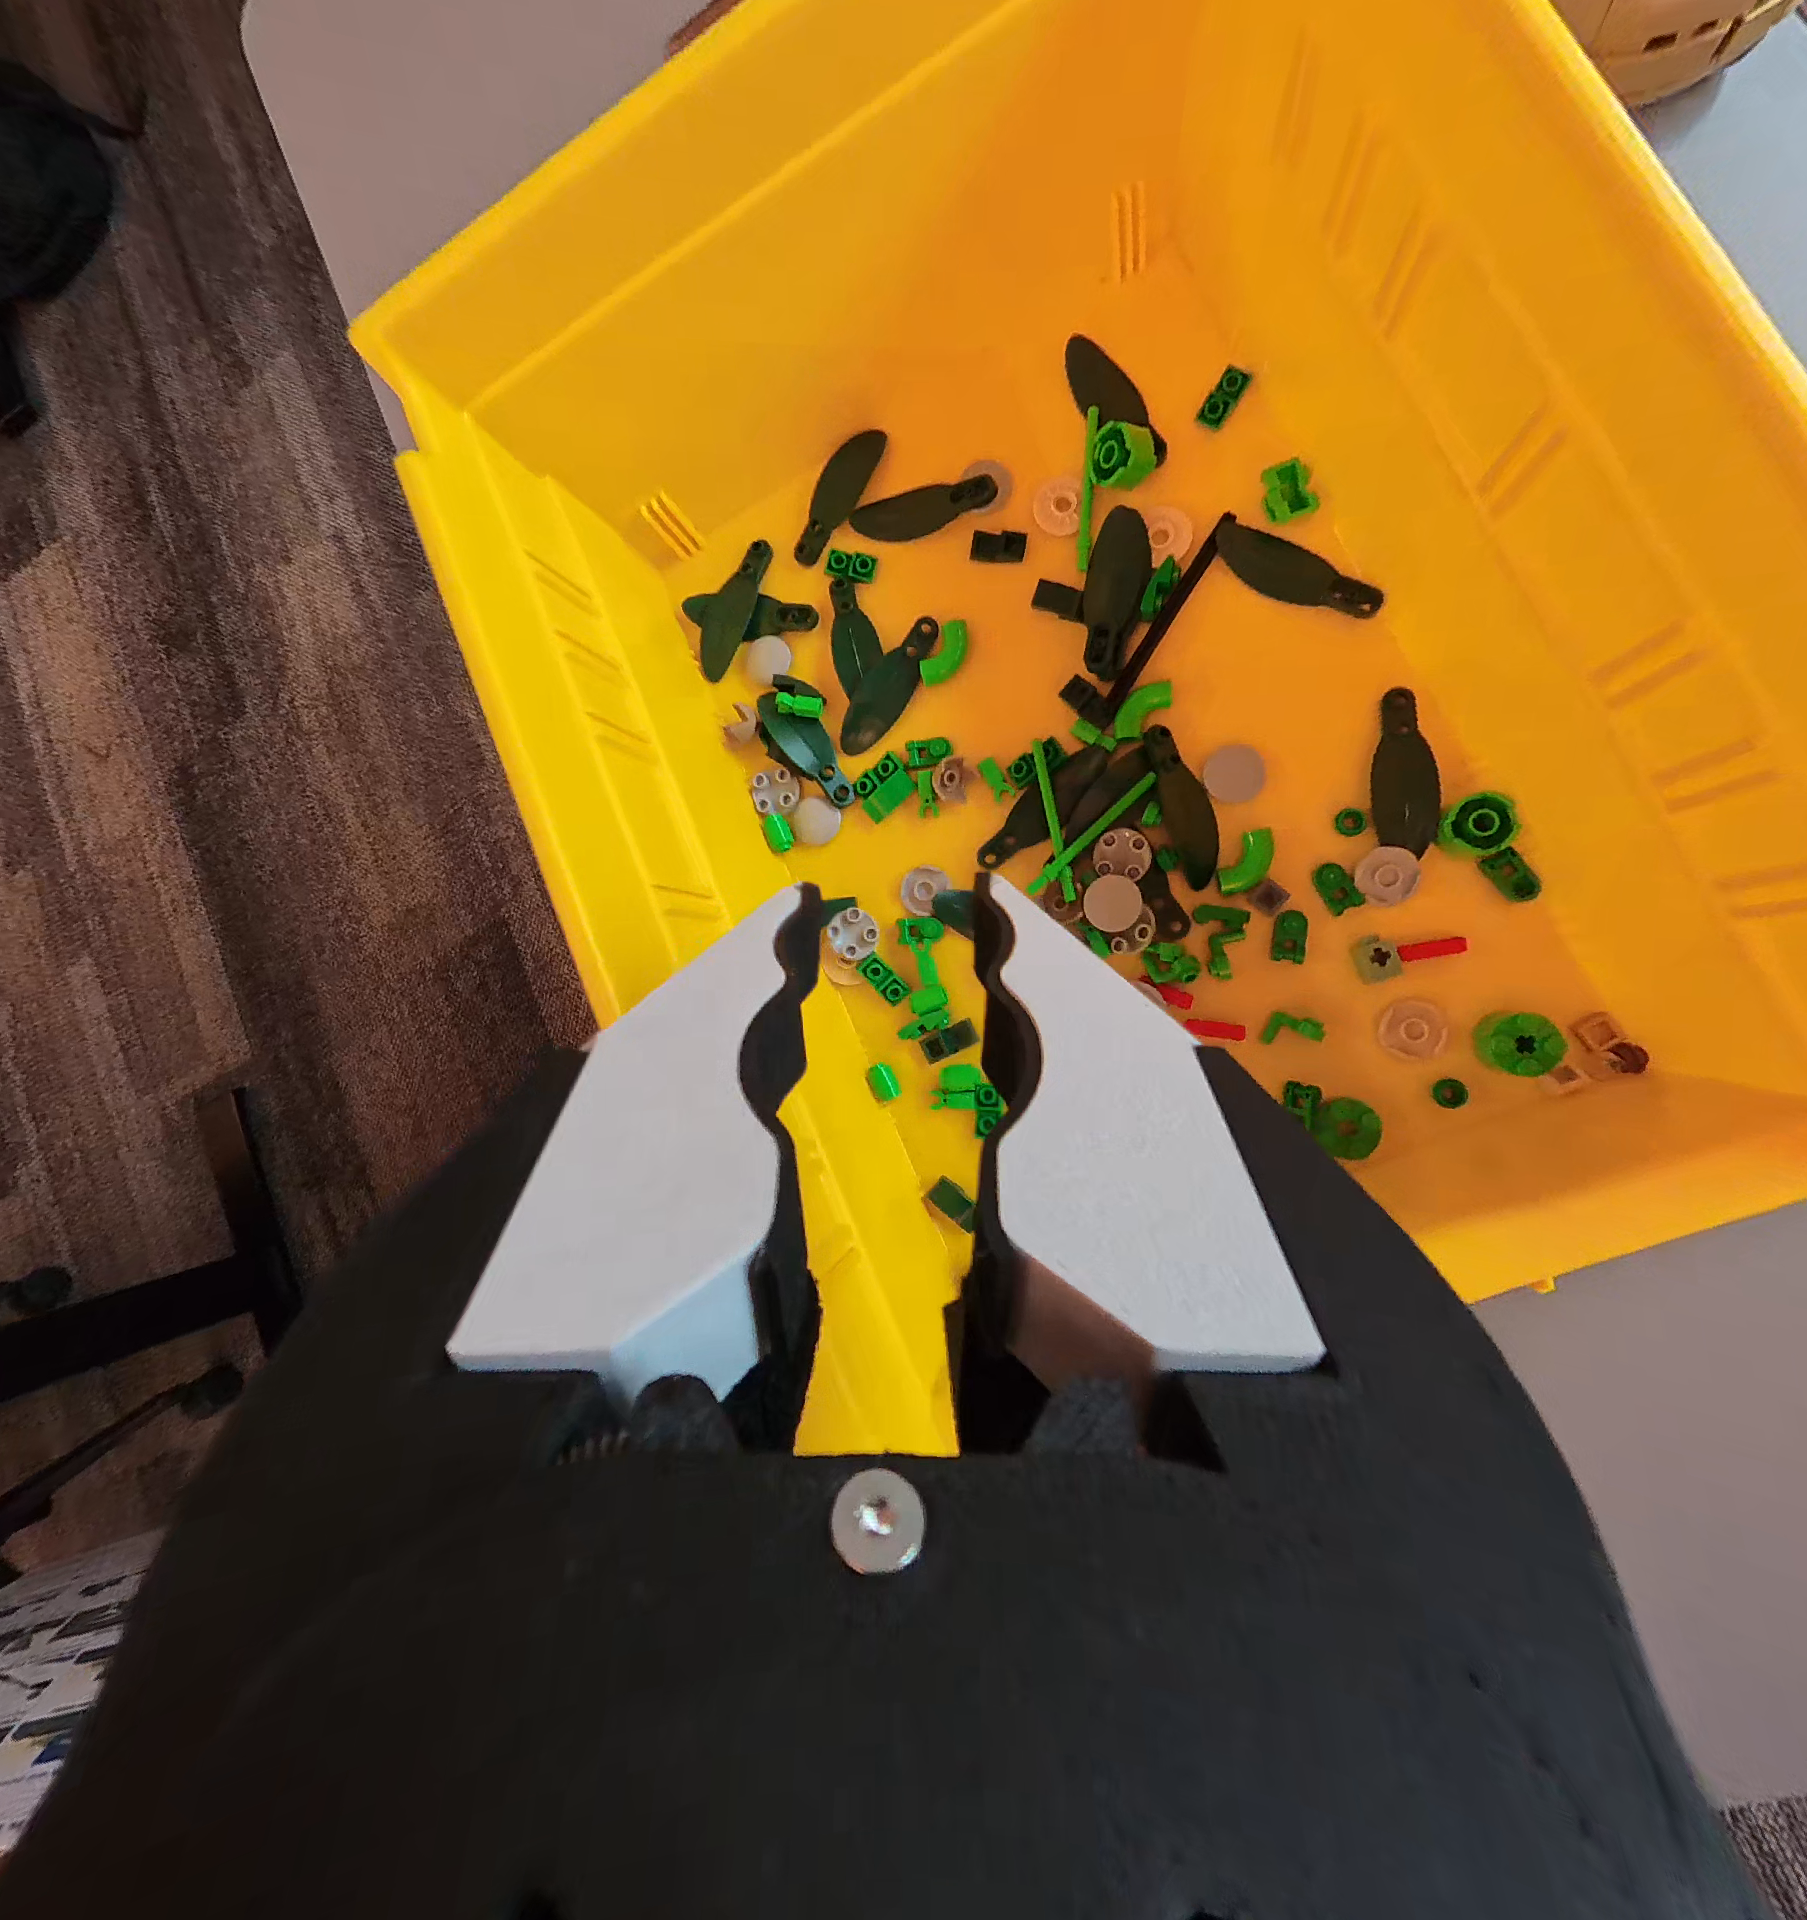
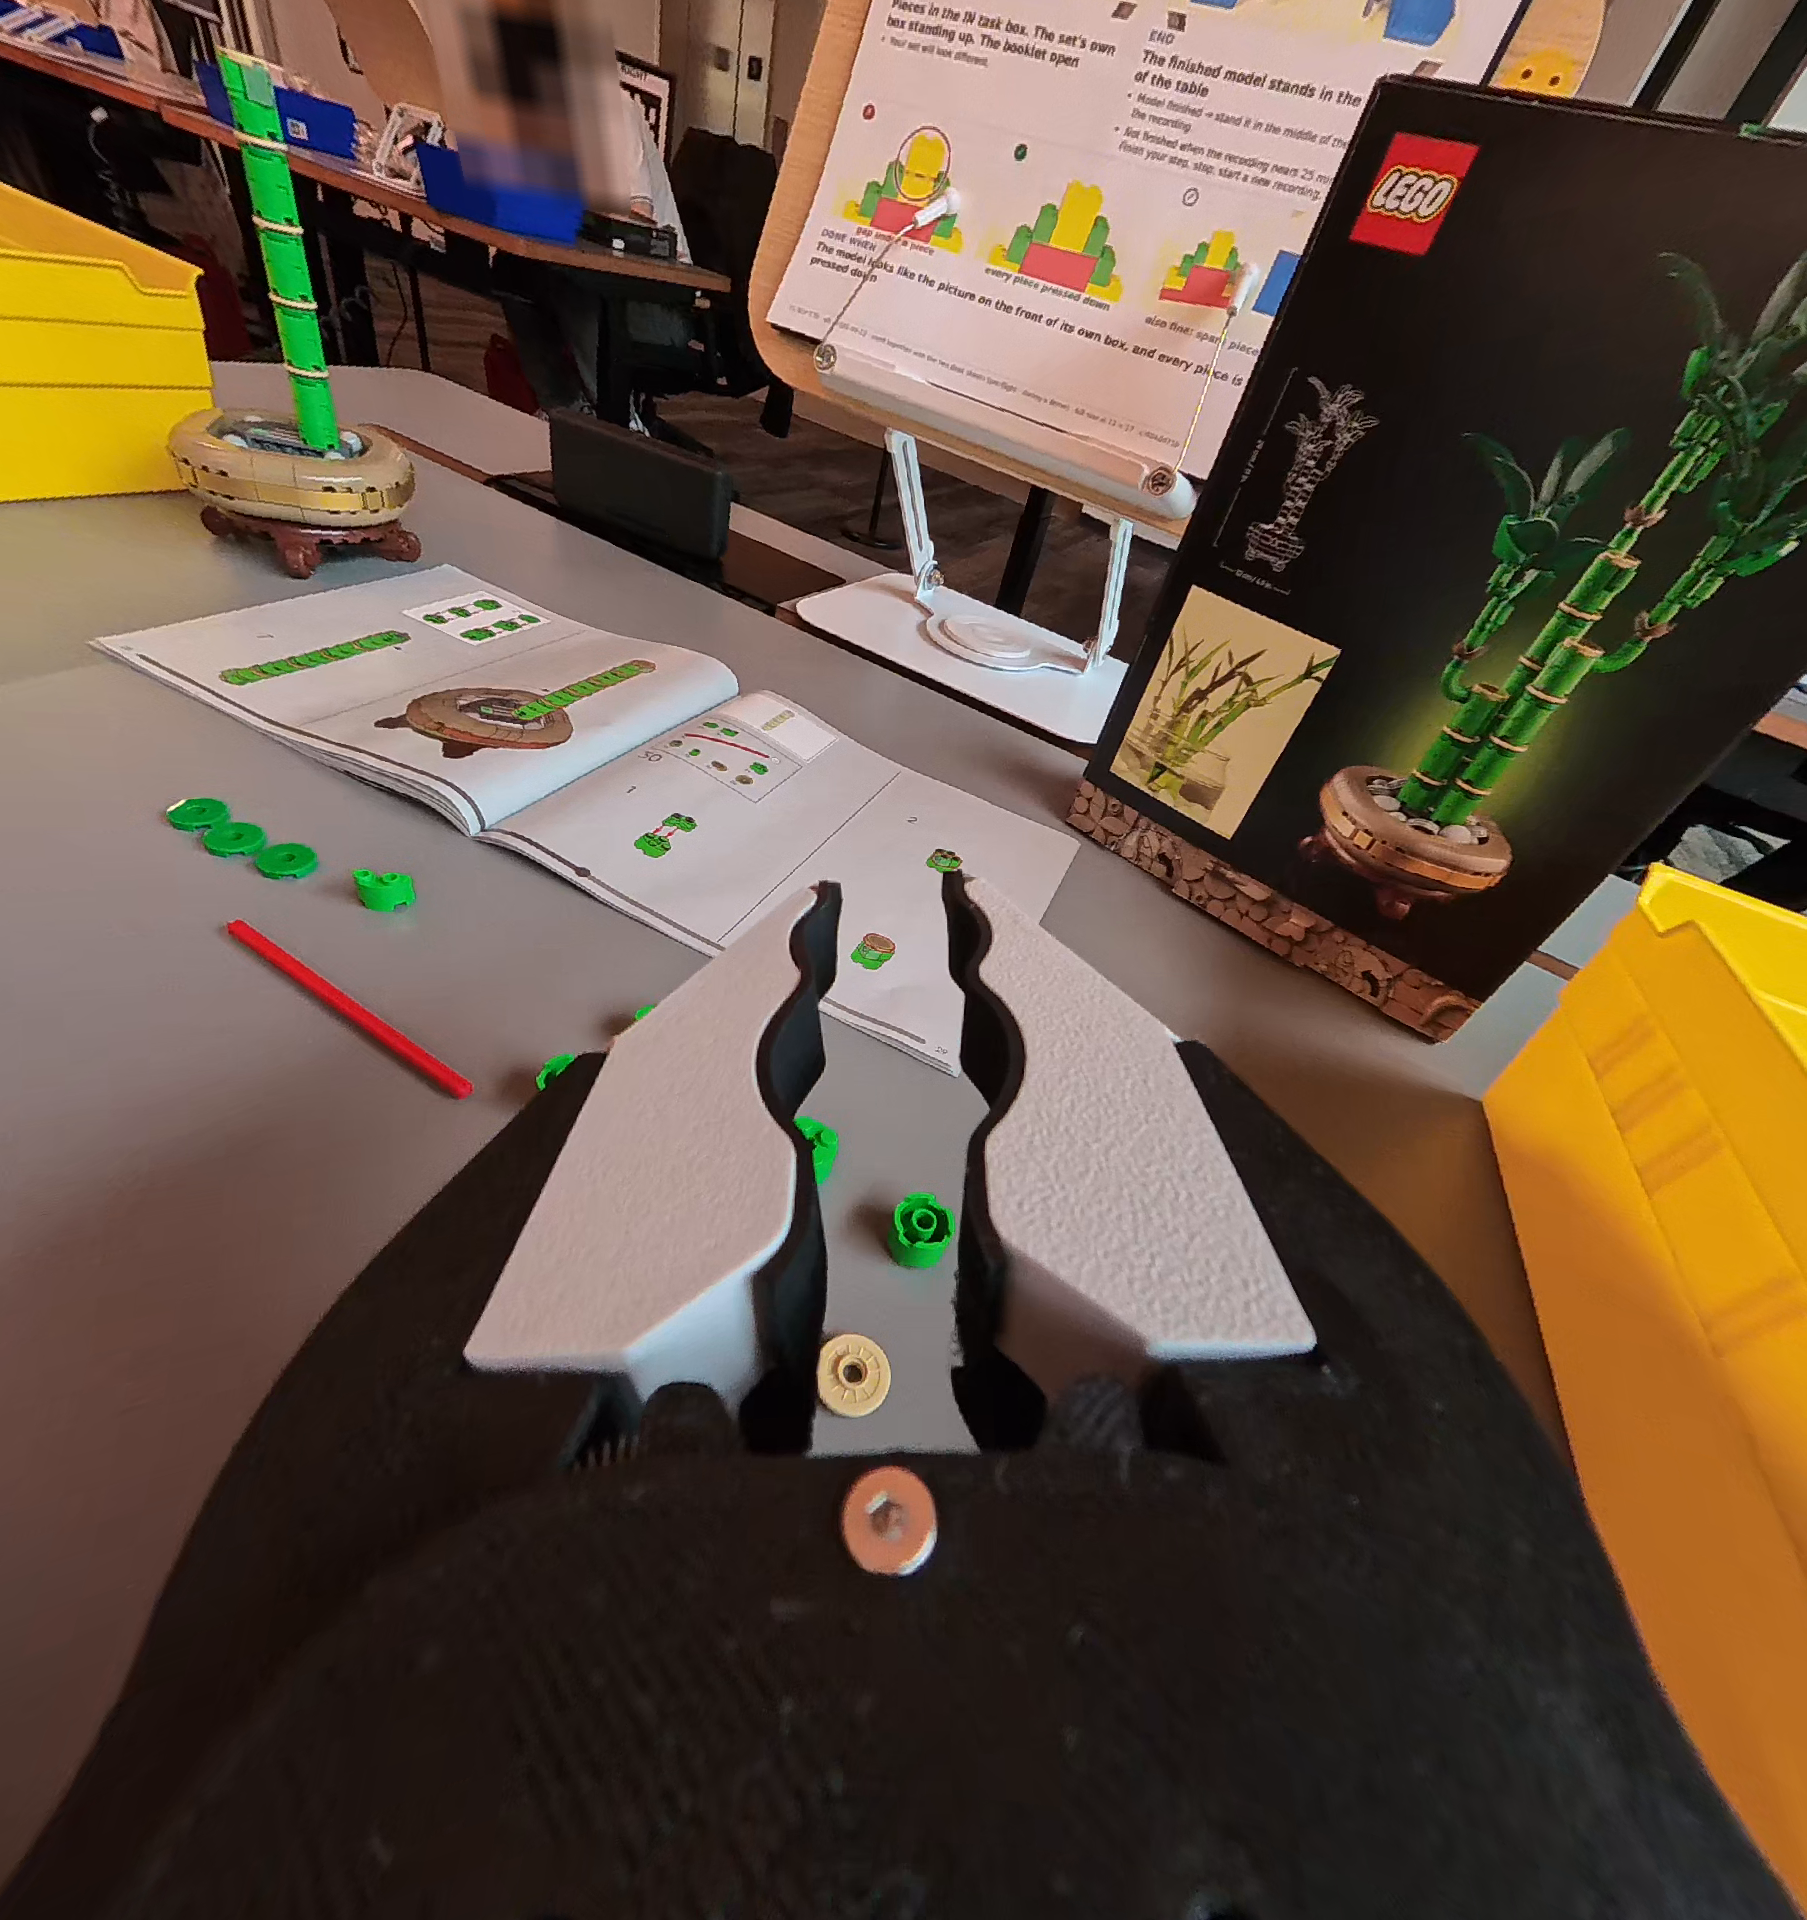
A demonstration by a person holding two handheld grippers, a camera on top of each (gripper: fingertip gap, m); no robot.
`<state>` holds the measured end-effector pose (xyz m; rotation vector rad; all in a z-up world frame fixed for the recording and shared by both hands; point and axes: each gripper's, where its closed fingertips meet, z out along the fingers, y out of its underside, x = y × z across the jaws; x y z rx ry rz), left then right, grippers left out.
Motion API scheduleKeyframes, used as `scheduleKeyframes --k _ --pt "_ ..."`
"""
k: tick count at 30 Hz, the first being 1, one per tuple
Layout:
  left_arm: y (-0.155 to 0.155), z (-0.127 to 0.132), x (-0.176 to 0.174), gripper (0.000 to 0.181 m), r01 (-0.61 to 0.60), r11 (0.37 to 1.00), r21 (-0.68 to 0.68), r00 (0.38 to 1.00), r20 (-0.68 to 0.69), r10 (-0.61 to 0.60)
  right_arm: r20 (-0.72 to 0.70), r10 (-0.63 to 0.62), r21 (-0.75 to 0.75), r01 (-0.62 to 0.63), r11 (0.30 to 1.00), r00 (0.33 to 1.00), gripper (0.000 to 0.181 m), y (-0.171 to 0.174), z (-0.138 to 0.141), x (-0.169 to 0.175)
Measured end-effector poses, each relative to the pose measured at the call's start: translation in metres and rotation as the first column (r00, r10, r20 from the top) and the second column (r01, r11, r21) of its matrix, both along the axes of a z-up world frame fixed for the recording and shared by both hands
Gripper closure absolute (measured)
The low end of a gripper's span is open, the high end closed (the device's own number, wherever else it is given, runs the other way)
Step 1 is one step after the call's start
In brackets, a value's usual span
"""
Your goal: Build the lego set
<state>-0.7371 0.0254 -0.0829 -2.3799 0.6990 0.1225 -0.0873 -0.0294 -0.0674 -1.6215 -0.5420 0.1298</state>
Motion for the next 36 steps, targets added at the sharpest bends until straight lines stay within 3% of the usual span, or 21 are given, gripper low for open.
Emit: scheduleKeyframes --k 15,24,36 --pt "-0.037 -0.023 0.002 0.155 0.012 0.992 -0.125 0.998 -0.058 -0.020 0.022 0.035 -0.008 -0.035 0.999 0.999 0.160 -0.001 -0.003 -0.008" --pt "-0.056 -0.015 0.013 0.156 0.078 0.985 -0.153 0.997 0.031 -0.074 0.045 0.046 -0.019 -0.045 0.999 0.998 0.160 0.000 -0.008 -0.011" --pt "-0.066 -0.008 0.029 0.156 0.211 0.967 -0.140 0.972 0.131 -0.193 -0.055 0.000 0.042 0.003 0.999 0.998 0.160 0.001 0.004 0.001"
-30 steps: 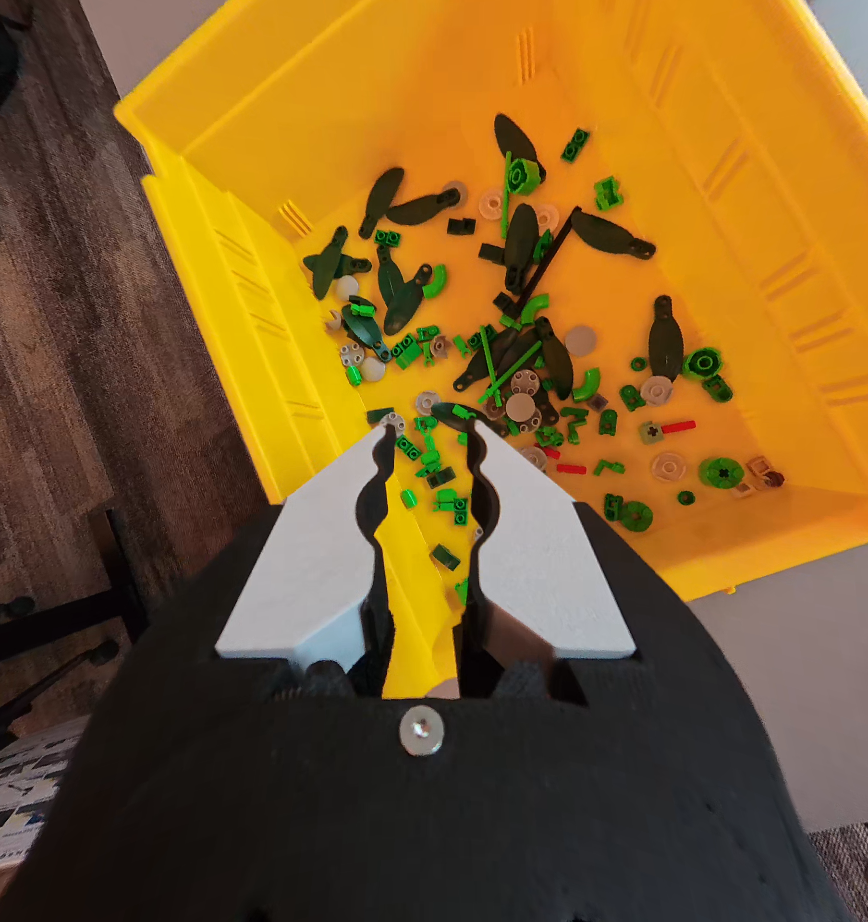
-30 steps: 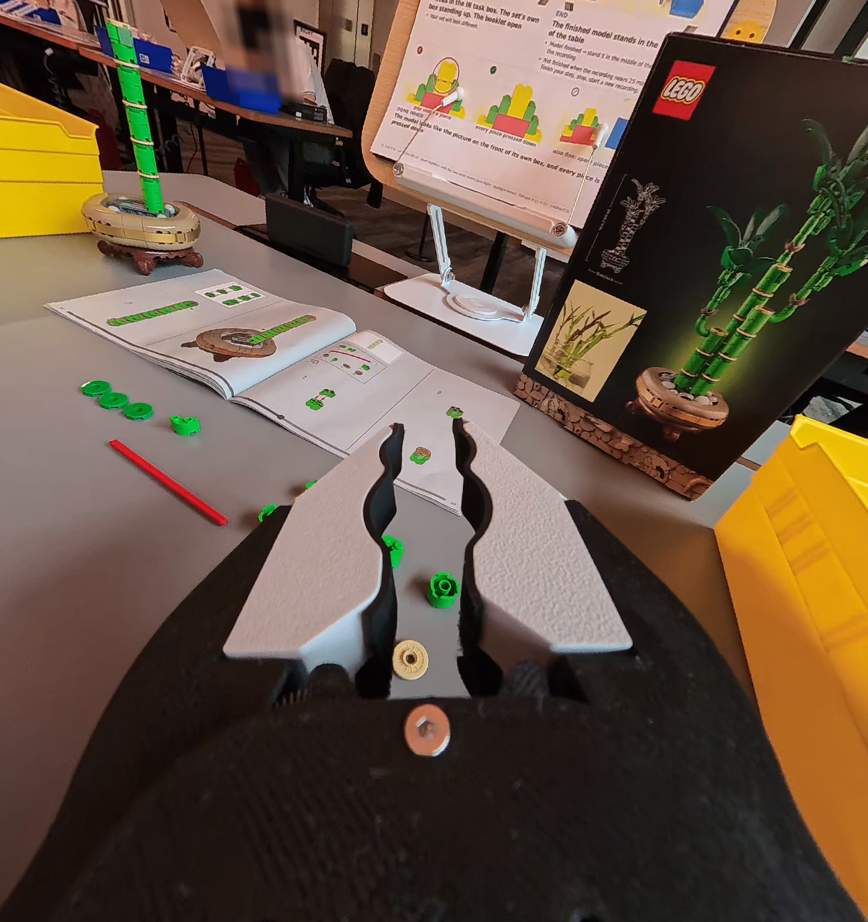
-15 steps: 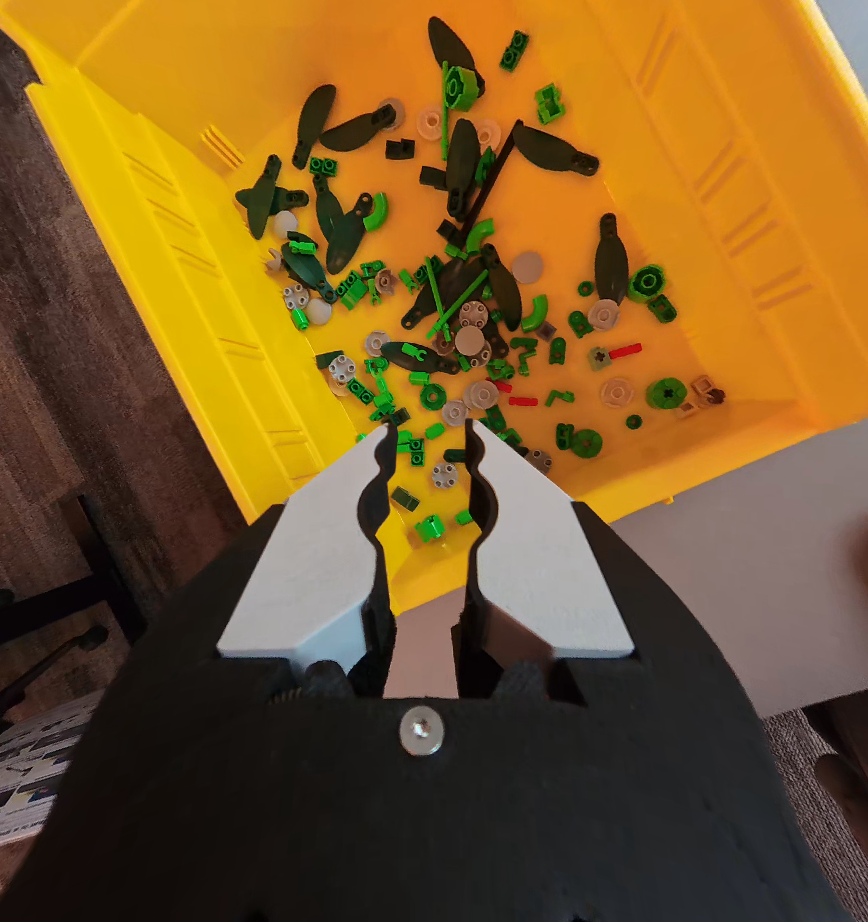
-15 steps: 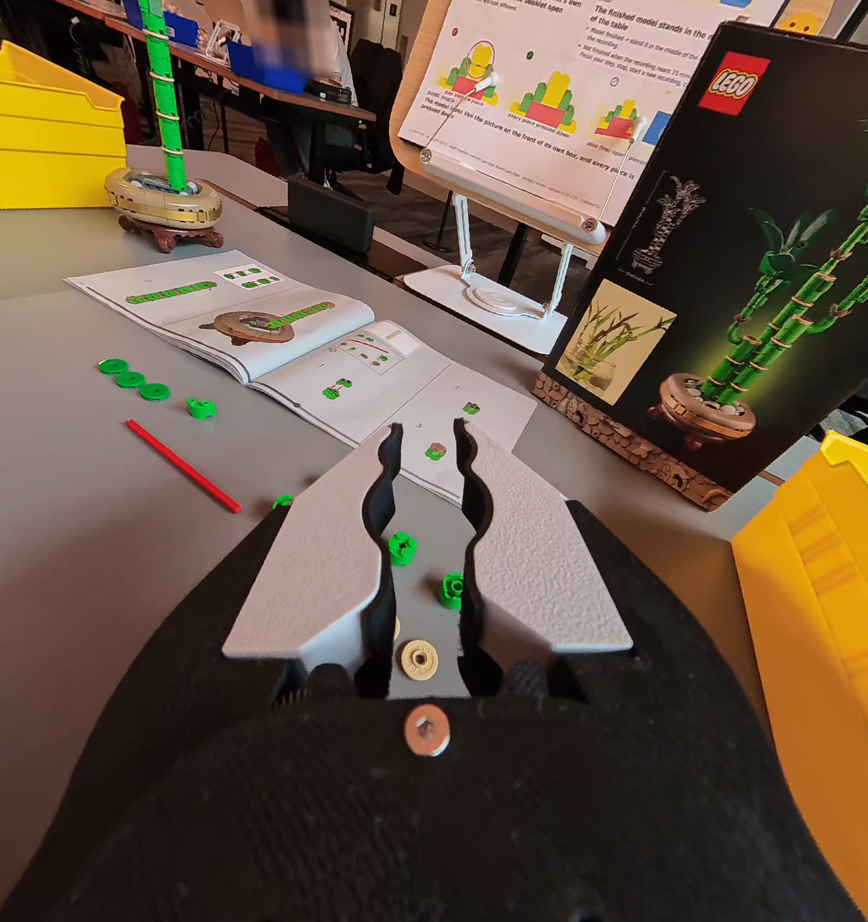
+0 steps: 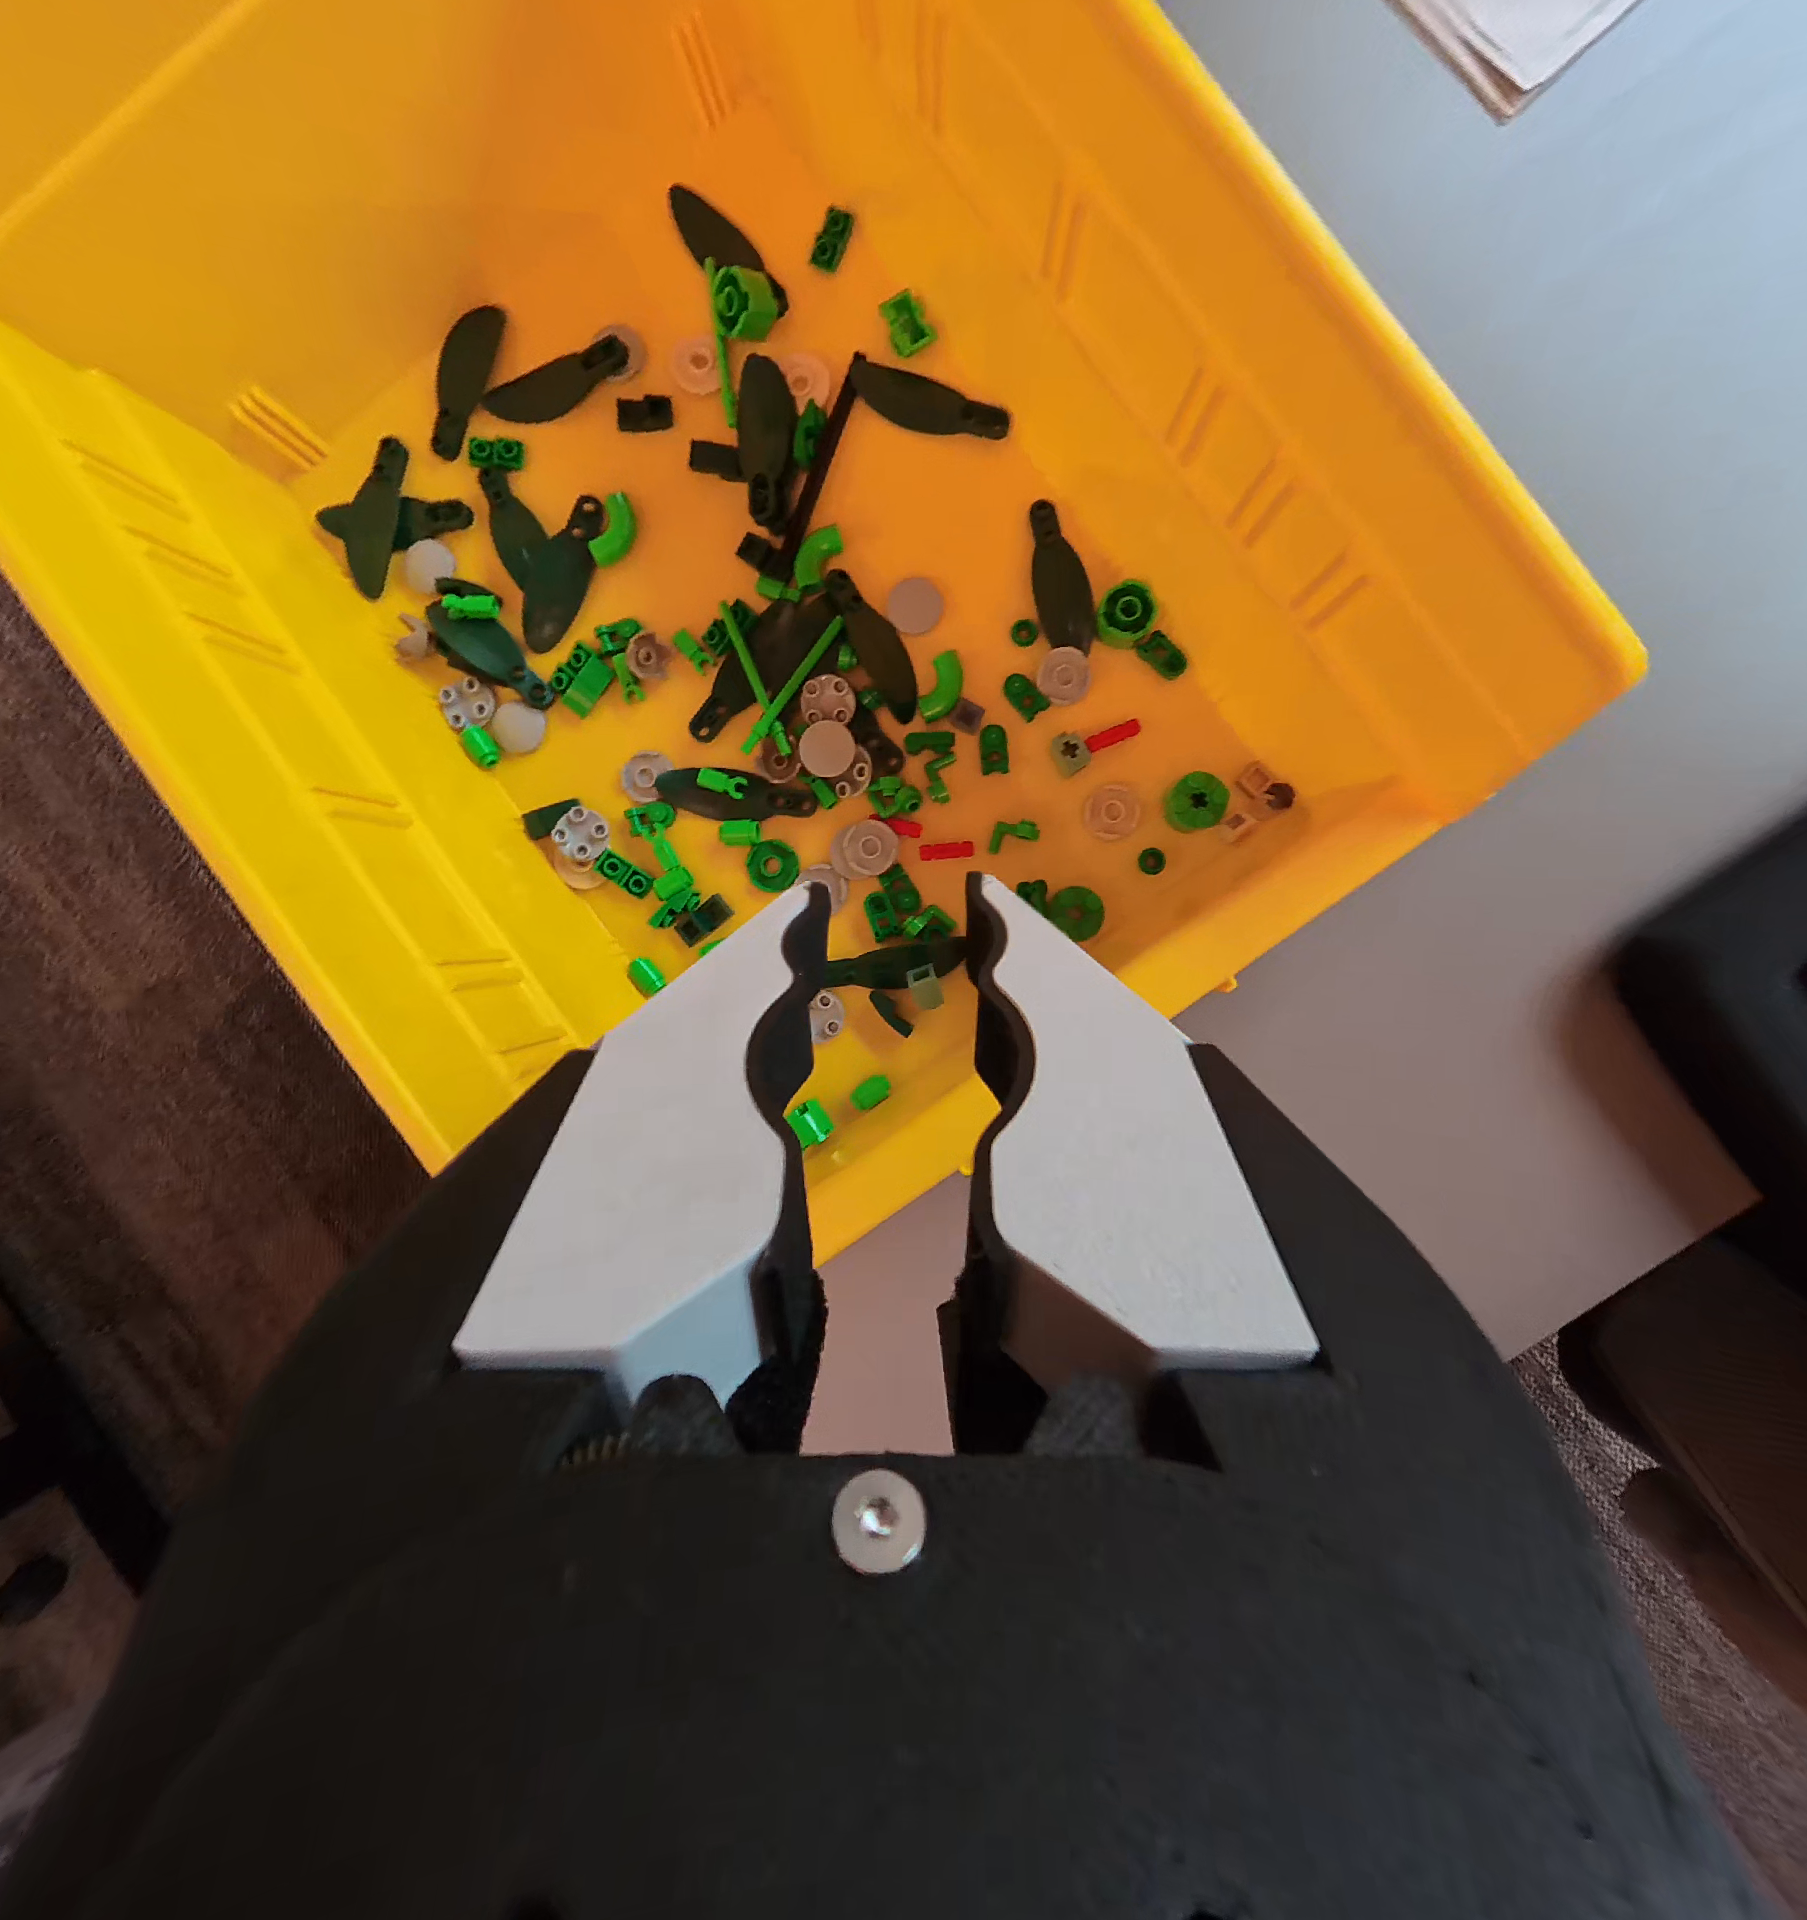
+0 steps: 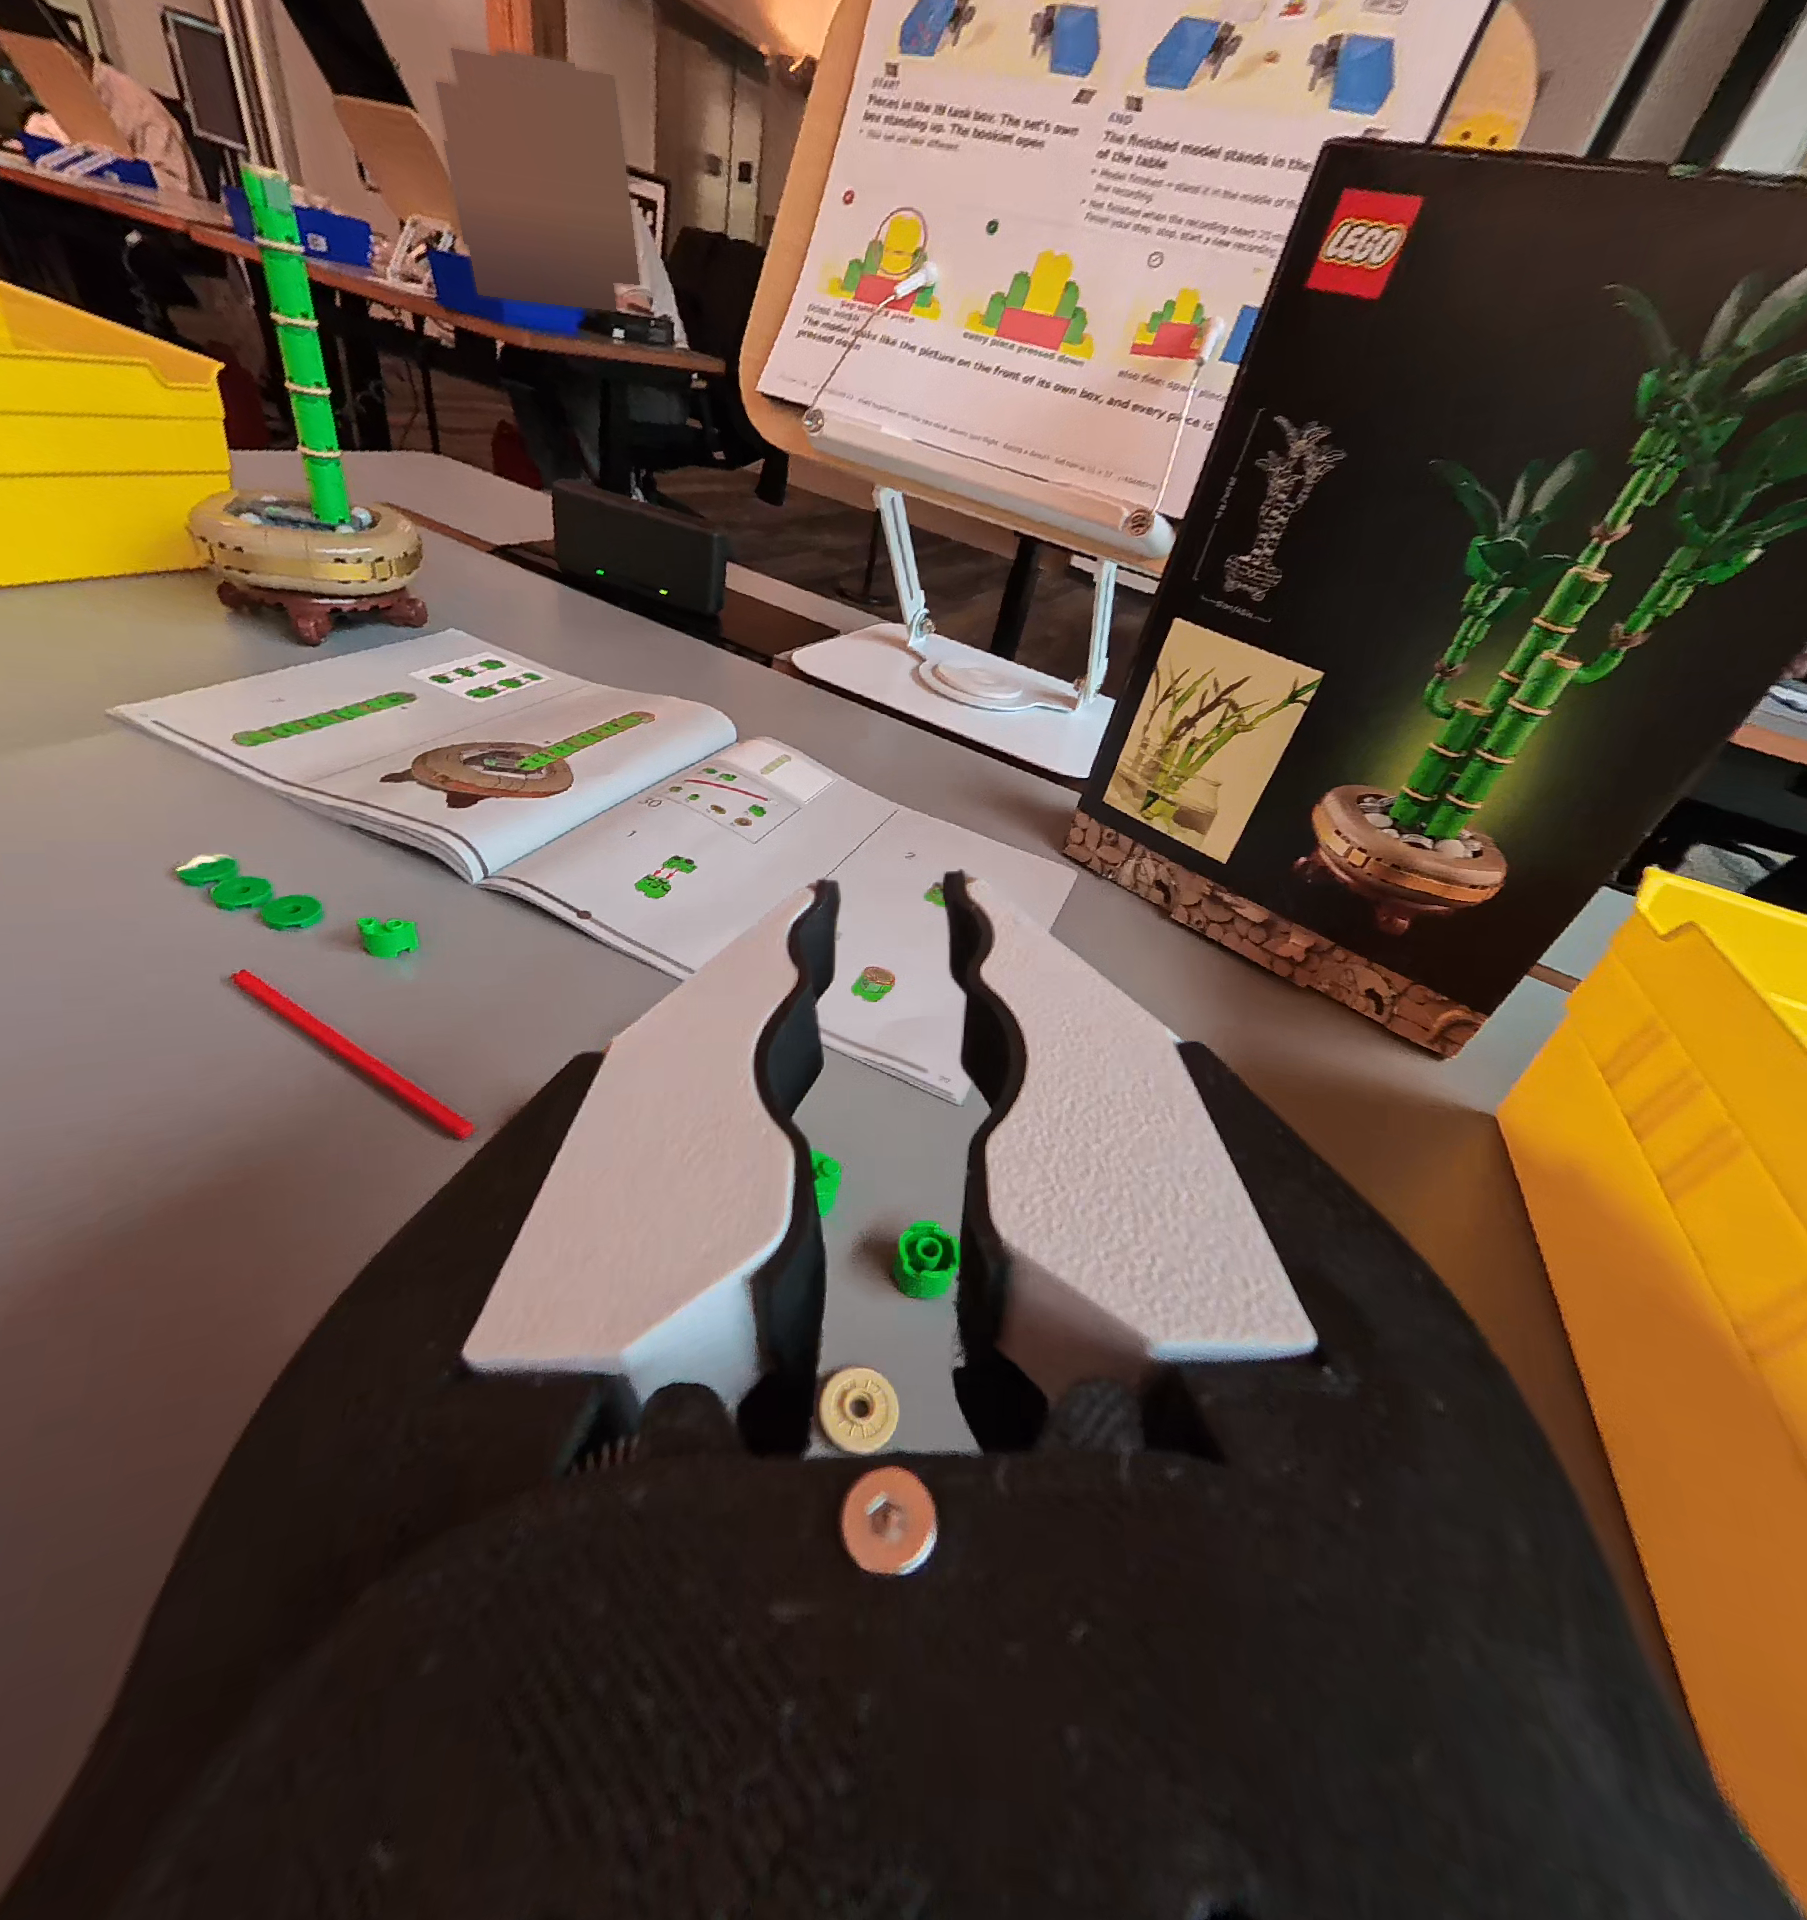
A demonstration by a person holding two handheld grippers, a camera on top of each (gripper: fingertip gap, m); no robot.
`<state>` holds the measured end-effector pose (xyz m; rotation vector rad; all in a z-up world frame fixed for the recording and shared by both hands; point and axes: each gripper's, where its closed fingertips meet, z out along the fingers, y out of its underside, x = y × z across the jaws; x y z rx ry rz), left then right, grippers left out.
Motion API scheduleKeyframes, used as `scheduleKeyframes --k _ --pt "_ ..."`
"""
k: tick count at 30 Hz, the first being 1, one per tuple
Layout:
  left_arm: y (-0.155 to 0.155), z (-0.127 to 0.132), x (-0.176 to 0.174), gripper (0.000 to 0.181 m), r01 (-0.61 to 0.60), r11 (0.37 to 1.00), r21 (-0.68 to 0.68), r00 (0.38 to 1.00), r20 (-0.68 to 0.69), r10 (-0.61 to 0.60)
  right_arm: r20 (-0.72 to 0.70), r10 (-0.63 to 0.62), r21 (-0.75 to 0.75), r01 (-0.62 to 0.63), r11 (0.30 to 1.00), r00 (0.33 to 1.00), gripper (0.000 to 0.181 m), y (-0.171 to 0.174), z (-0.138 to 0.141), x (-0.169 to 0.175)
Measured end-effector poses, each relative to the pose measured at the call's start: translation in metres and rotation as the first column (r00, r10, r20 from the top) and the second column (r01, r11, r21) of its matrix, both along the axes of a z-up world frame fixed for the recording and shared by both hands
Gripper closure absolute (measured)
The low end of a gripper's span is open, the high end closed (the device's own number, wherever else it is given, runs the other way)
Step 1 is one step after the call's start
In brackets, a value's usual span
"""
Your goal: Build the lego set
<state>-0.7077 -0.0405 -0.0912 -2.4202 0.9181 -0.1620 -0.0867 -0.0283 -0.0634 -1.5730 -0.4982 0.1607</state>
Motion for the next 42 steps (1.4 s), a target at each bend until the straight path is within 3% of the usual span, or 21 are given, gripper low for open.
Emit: scheduleKeyframes --k 5,8,13,20,25,42 --pt "-0.002 -0.004 0.014 0.158 0.068 0.997 -0.020 0.997 0.046 -0.067 -0.034 -0.029 0.022 0.030 0.999 0.999 0.161 0.001 0.006 0.007" --pt "-0.001 -0.016 0.031 0.157 0.177 0.983 -0.043 0.984 0.037 -0.176 -0.039 -0.032 0.022 0.033 0.999 0.999 0.161 0.001 0.006 0.008" --pt "-0.001 -0.038 0.052 0.151 0.464 0.885 -0.027 0.881 -0.092 -0.465 -0.031 -0.029 0.014 0.029 0.999 0.999 0.160 0.001 0.004 0.006" --pt "-0.001 -0.056 0.060 0.155 0.594 0.796 -0.116 0.795 -0.071 -0.603 -0.031 -0.030 0.011 0.031 0.999 0.999 0.161 0.001 0.004 0.006" --pt "0.000 -0.066 0.060 0.155 0.619 0.768 -0.167 0.764 -0.100 -0.637 -0.024 -0.023 0.004 0.023 1.000 0.999 0.160 0.002 0.002 0.005" --pt "0.003 -0.081 0.059 0.170 0.597 0.776 -0.204 0.779 -0.083 -0.621 -0.016 0.008 -0.012 -0.008 1.000 1.000 0.160 0.001 -0.001 -0.001"
